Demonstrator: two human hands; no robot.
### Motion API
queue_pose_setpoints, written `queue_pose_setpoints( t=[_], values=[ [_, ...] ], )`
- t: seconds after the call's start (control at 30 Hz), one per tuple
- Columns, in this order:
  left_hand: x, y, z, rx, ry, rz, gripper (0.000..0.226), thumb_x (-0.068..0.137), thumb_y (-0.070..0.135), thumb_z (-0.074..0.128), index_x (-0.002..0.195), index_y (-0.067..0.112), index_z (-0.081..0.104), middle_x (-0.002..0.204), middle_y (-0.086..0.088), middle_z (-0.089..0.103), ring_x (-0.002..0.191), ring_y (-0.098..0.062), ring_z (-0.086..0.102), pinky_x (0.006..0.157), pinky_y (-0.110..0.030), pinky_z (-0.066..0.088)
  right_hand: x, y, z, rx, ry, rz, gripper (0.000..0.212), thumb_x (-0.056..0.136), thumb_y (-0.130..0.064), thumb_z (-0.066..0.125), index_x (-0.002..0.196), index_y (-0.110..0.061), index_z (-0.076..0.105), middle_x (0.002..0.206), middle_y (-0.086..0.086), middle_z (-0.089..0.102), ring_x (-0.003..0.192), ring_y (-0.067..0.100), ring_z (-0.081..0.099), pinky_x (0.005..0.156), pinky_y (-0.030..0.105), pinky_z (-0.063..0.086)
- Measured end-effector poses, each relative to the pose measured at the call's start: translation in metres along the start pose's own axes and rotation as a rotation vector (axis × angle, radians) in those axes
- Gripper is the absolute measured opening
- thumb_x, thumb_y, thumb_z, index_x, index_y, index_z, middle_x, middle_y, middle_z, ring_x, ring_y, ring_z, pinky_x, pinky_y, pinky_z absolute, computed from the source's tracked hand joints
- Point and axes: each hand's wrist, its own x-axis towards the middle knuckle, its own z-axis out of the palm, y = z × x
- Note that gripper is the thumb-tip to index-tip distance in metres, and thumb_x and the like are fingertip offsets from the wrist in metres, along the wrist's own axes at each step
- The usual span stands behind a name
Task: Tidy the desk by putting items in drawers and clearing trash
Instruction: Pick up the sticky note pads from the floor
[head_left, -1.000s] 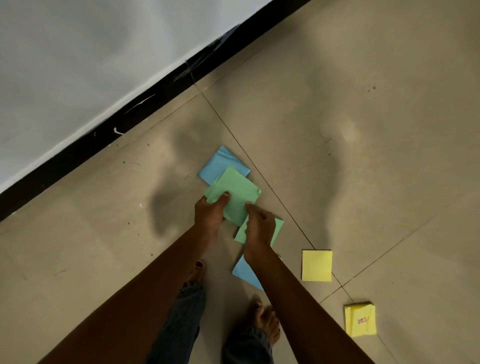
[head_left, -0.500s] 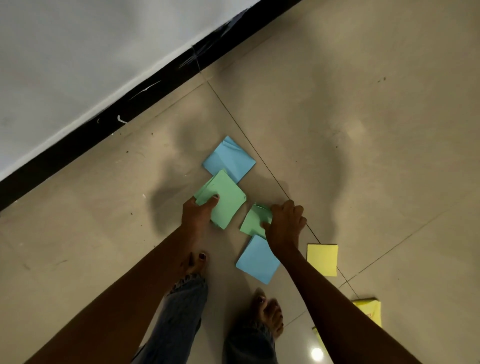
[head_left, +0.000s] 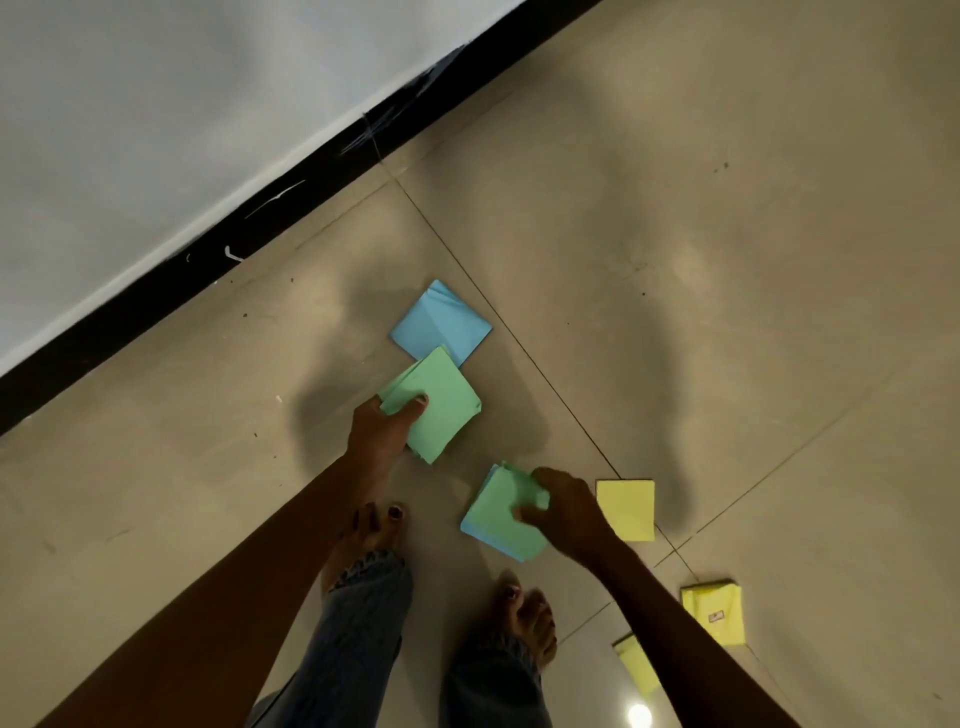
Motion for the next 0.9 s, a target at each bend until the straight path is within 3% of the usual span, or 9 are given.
queue_pose_setpoints(
  t=[0.07,0.17,0.3,0.37,0.5,0.77,0.83,0.9],
  values=[
    [-0.002,-0.002,0.002,0.013,-0.008,-0.005,0.042,0.082,0.014,0.07,0.12,0.001,0.057,0.121,-0.02,0.061,0.109,-0.035,0.06,0.093,-0.055,0.049,-0.003,0.007,0.017,-0.152,0.054,0.031,0.046,0.087,-0.028,0.063,0.128,-0.011,0.051,0.126,0.009,0.057,0.117,0.026,0.05,0.095,0.033,0.039],
    [-0.005,-0.006,0.005,0.025,-0.025,-0.017,0.037,0.083,0.013,0.069,0.117,0.002,0.058,0.118,-0.018,0.061,0.106,-0.034,0.061,0.092,-0.054,0.049,-0.005,0.011,0.031,-0.309,0.225,0.049,0.049,0.087,-0.03,0.062,0.13,-0.015,0.045,0.132,0.006,0.047,0.121,0.026,0.04,0.095,0.037,0.033],
    [-0.007,-0.017,0.003,0.03,-0.026,-0.025,0.029,0.083,0.013,0.069,0.11,0.003,0.061,0.11,-0.016,0.063,0.101,-0.032,0.062,0.09,-0.053,0.051,-0.004,0.008,0.049,-0.358,0.307,0.078,0.079,0.062,-0.03,0.085,0.129,-0.013,0.048,0.13,0.014,0.048,0.116,0.034,0.046,0.089,0.048,0.039],
    [-0.008,-0.021,0.002,0.027,-0.022,-0.028,0.024,0.083,0.012,0.069,0.105,0.004,0.062,0.108,-0.015,0.064,0.1,-0.032,0.062,0.09,-0.052,0.05,-0.001,0.006,0.055,-0.42,0.317,0.064,0.087,0.056,-0.032,0.087,0.131,-0.013,0.047,0.13,0.015,0.05,0.117,0.035,0.048,0.09,0.05,0.039],
    [-0.012,-0.026,0.0,0.036,-0.03,-0.021,0.023,0.084,0.011,0.068,0.106,0.008,0.061,0.107,-0.014,0.063,0.097,-0.03,0.062,0.092,-0.051,0.05,0.001,0.006,0.058,-0.488,0.274,0.054,0.076,0.078,-0.033,0.07,0.14,-0.017,0.028,0.141,0.01,0.034,0.13,0.029,0.03,0.102,0.046,0.026],
    [-0.017,-0.033,-0.005,0.02,-0.043,-0.015,0.03,0.084,0.009,0.067,0.113,0.004,0.061,0.116,-0.02,0.063,0.102,-0.032,0.062,0.093,-0.052,0.049,-0.002,0.001,0.055,-0.445,0.261,0.065,0.047,0.084,-0.028,0.063,0.128,-0.018,0.048,0.131,0.007,0.039,0.123,0.027,0.032,0.095,0.04,0.028],
    [-0.022,-0.034,-0.006,0.008,-0.047,-0.017,0.03,0.085,0.008,0.066,0.113,0.003,0.061,0.116,-0.02,0.063,0.099,-0.031,0.062,0.093,-0.05,0.05,-0.004,0.002,0.055,-0.317,0.267,0.095,0.038,0.087,-0.029,0.06,0.123,-0.02,0.051,0.124,0.004,0.047,0.119,0.024,0.039,0.092,0.039,0.028],
    [-0.025,-0.032,-0.006,-0.009,-0.042,-0.02,0.03,0.085,0.008,0.066,0.114,0.005,0.06,0.116,-0.019,0.063,0.096,-0.03,0.062,0.091,-0.049,0.05,-0.008,0.0,0.053,0.026,0.324,0.177,0.027,0.089,-0.027,0.057,0.115,-0.019,0.053,0.106,0.0,0.056,0.109,0.024,0.051,0.093,0.036,0.031]
  ],
)
